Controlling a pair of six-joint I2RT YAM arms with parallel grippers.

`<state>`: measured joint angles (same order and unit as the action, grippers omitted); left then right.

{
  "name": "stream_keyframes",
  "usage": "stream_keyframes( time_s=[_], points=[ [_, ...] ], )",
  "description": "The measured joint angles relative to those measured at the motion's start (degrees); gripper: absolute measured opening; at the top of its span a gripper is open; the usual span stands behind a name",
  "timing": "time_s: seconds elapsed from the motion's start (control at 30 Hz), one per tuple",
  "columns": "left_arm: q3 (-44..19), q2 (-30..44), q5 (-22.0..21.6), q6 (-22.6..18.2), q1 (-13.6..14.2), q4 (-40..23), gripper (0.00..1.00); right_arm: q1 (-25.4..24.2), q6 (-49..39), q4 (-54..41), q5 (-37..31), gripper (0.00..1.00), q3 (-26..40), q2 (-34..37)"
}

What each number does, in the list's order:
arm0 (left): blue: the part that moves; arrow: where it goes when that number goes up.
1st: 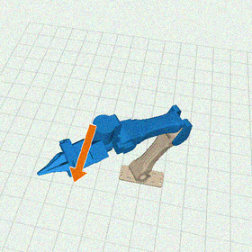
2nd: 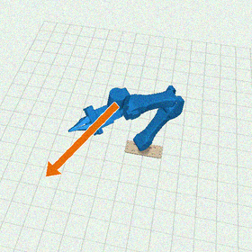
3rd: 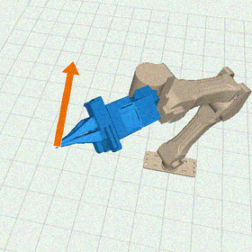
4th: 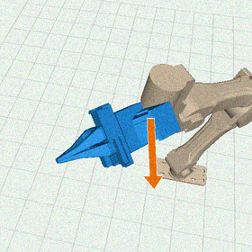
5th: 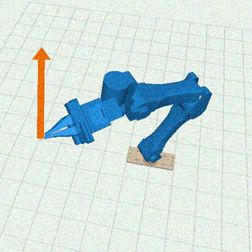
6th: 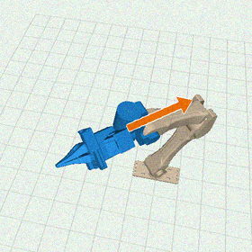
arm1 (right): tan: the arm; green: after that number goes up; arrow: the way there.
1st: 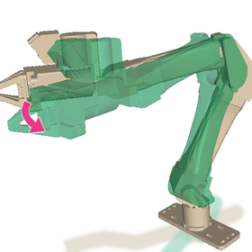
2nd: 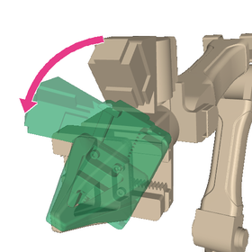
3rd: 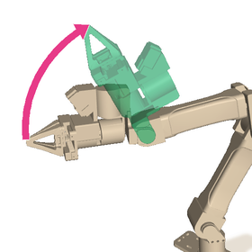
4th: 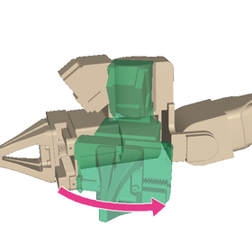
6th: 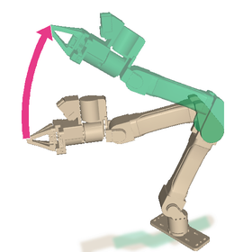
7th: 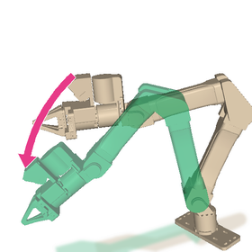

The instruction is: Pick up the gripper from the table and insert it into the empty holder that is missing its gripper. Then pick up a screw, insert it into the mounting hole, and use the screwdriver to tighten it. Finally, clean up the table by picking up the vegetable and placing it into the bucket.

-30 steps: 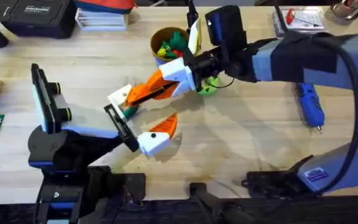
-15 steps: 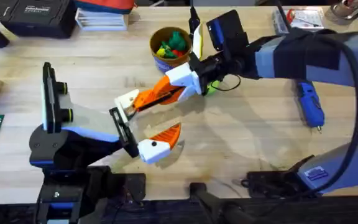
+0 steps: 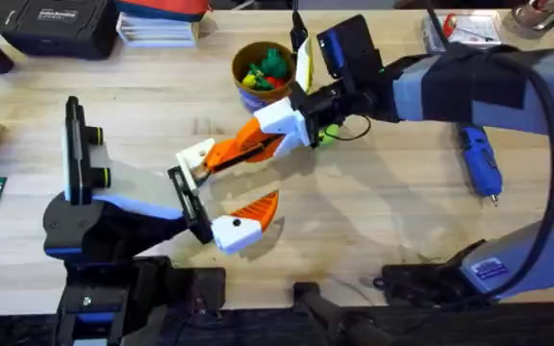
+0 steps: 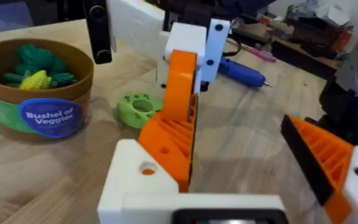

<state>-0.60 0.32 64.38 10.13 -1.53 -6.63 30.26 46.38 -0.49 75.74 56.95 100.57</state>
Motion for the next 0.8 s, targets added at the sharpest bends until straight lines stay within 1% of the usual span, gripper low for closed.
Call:
stream_keyframes(
  time_s=[0.1,0.27,0.63,0.8],
  points=[
    [0.02,0.0,-0.94,-0.09,-0.55,0.16,0.986,1.03,0.73,-0.31,-1.7,0.007,1.48,-0.02],
    [0.02,-0.02,-2.85,-0.24,-0.99,0.39,0.986,5.26,1.37,-0.85,-6.76,0.007,4.0,-0.02],
    [0.02,0.0,-3.78,0.45,-1.19,0.44,0.986,5.57,3.37,-0.81,-11.28,0.007,4.52,-0.32],
    [0.02,0.0,-4.3,0.57,-1.19,0.54,0.986,5.57,5.35,1.38,-13.24,0.007,4.52,-0.45]
  ],
)
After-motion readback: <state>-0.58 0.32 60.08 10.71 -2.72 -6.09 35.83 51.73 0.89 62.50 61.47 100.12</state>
